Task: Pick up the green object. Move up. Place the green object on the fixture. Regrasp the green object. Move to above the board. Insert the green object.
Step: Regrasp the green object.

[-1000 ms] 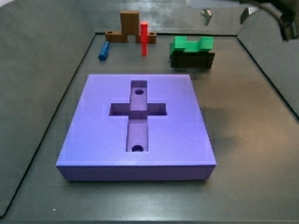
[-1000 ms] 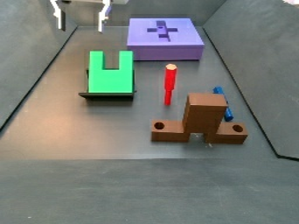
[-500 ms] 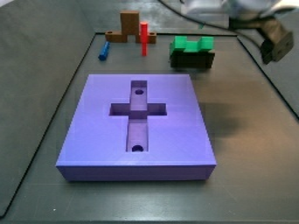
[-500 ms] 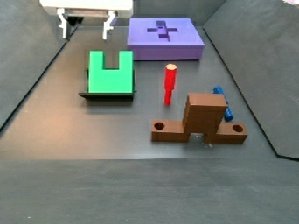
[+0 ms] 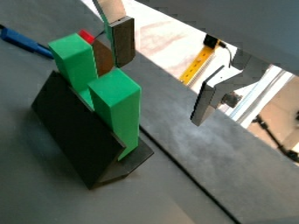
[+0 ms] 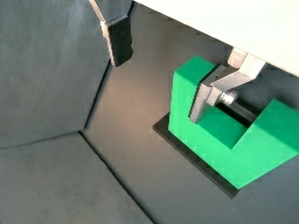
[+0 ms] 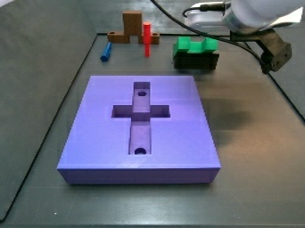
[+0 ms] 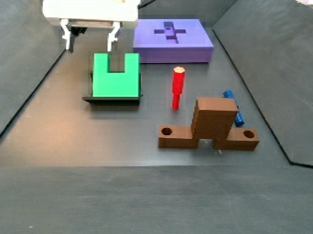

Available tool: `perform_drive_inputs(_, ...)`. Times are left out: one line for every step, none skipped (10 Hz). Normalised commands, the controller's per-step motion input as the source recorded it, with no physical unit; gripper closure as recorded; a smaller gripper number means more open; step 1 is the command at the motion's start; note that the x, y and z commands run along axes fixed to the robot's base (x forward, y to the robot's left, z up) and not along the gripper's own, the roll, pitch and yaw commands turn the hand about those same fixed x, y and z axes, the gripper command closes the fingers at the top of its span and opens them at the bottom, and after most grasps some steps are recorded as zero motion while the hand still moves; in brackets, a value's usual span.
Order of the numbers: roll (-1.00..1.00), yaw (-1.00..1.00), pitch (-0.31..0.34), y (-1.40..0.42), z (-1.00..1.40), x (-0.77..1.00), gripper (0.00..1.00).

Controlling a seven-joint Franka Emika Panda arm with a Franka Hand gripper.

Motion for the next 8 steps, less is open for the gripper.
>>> perform_drive_inputs(-0.44,0.00,-0.046,0.16,-0.18,-0.11,0.00)
perform_drive_inputs(-0.12,0.00,0.000,0.00,-0.21,-0.07,0.00)
perform_drive_inputs(0.10,-0.01,0.034,-0.13,-0.18,-0.04,0.00)
perform_drive_inputs(0.20,0.00,0.109,-0.14,-0.19,0.00,0.00)
perform_drive_inputs(0.24,0.00,0.149,-0.13,-0.21,0.00,0.00)
perform_drive_inputs(0.24,0.00,0.209,0.00,-0.25,0.07,0.00)
perform_drive_inputs(0.01,0.00,0.317,0.04,-0.31,0.02,0.00)
perform_drive_inputs(0.06,0.00,0.280,0.00,-0.28,0.00,0.00)
